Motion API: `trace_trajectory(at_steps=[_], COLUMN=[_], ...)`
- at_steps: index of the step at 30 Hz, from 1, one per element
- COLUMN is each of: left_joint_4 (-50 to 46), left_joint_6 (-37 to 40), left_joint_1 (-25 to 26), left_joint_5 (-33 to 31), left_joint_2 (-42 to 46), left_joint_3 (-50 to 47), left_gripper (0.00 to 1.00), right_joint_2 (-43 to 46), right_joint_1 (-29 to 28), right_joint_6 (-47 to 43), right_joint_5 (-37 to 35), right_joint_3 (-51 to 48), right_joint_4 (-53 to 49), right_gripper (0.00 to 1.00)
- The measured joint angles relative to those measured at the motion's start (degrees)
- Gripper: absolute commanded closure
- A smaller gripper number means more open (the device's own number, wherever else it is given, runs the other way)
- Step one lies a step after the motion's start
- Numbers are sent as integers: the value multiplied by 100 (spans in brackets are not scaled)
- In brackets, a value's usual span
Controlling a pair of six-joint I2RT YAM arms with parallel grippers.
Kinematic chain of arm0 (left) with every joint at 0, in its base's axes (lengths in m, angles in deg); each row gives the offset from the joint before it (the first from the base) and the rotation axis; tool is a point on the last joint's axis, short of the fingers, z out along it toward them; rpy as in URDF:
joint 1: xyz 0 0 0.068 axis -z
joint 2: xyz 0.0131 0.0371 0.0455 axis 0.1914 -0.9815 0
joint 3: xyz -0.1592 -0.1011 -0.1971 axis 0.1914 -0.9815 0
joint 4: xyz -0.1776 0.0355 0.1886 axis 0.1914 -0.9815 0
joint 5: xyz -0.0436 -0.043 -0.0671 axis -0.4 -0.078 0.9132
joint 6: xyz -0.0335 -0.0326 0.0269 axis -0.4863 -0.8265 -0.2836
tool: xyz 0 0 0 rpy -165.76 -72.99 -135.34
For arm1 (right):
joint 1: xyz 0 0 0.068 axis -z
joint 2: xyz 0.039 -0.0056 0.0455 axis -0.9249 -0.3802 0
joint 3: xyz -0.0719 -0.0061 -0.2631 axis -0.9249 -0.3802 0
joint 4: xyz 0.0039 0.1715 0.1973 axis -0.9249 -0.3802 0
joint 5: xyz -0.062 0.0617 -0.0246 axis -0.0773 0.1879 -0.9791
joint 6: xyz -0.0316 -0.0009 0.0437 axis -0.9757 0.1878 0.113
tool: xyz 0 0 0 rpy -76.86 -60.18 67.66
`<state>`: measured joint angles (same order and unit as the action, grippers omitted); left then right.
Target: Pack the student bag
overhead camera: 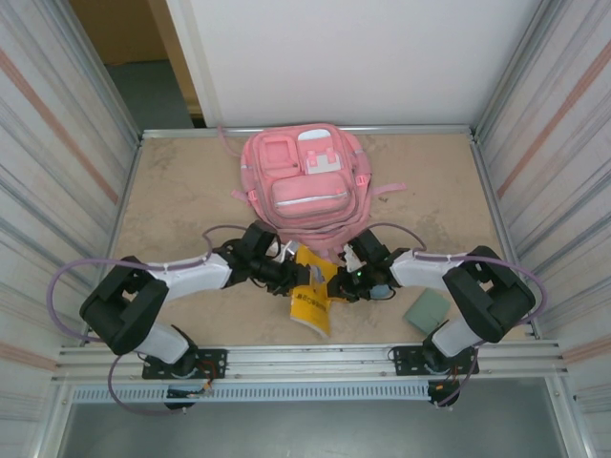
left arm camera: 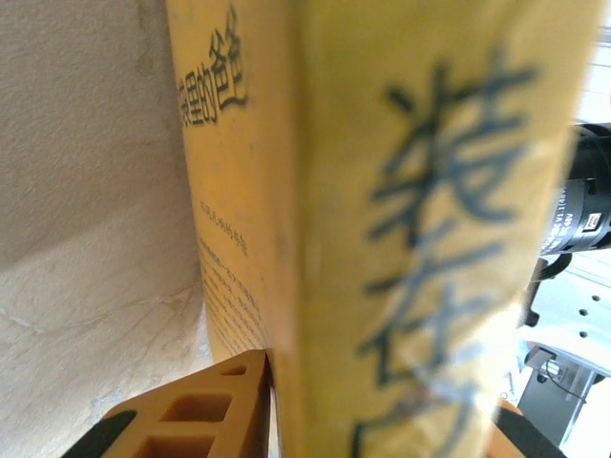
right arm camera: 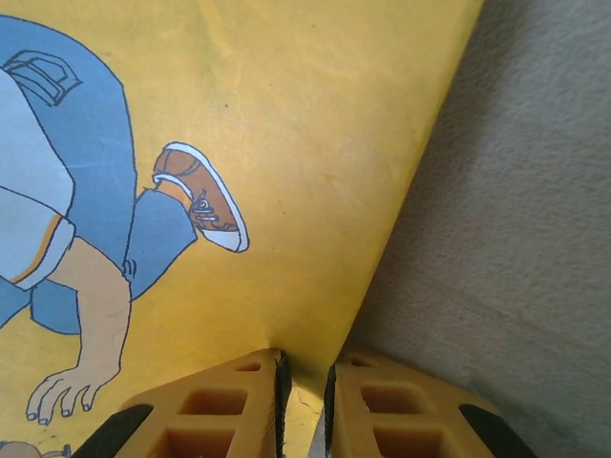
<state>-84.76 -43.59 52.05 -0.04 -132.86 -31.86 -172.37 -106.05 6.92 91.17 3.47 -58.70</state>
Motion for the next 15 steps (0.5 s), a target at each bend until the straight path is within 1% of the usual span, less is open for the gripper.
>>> trace_trajectory(at_steps=[4,7,11,14,15], left_joint_4=[-710,-1005,-1375,-1589,-1650], left_joint_6=[299,398,472,531,553], left_joint_1=[-4,-42,-267,-522,-592], left_joint_5=[-219,-317,-328,-334,-334], left_joint_2=[7,70,496,973,1097], left_joint_3=[240,280,284,426,509], left_gripper=[91,99,100,100,100], right_joint_2=[74,210,673,1294,1550], right_joint_1=[-26,-39,-57,-103,-129], right_joint_6=[-17,-107,-229,-404,-455], right_joint_5=[-94,-284,-605,-918,-1051], right_joint_3=[-17,-28,-31,2,35], right_joint_4=[-7,-59,-59,-184,-256], right_gripper=[79,68,46,38,33])
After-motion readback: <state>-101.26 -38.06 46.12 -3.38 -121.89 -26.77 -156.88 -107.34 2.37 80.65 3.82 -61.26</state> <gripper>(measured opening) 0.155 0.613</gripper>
